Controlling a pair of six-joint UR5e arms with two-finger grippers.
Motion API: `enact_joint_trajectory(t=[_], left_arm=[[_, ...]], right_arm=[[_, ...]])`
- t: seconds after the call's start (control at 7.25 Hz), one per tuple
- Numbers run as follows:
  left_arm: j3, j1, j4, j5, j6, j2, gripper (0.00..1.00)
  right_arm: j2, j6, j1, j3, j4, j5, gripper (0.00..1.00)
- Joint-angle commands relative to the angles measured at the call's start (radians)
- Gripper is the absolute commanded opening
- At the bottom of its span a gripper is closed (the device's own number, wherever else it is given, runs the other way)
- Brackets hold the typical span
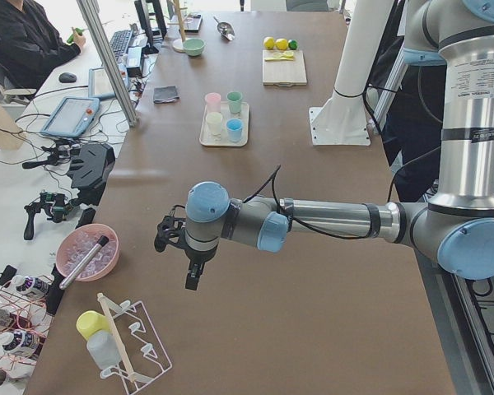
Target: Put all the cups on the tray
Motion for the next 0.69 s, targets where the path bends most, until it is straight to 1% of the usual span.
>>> enact_joint_trajectory(t=[0.0, 0.14, 0.55], left_arm=[[0.004, -0.001, 0.000, -0.004, -0.001, 0.007, 0.98], [0.001, -0.001, -0.004, -0.004, -0.001, 0.021, 0.98], [0.003, -0.002, -0.001, -0.001, -0.001, 0.019, 0.98]], right_arm=[[-0.015, 0.000, 0.003, 0.002, 0.011, -0.002, 1.00], [-0.015, 0.000, 0.003, 0.002, 0.011, -0.004, 1.00], [-0.015, 0.000, 0.003, 0.002, 0.012, -0.005, 1.00]])
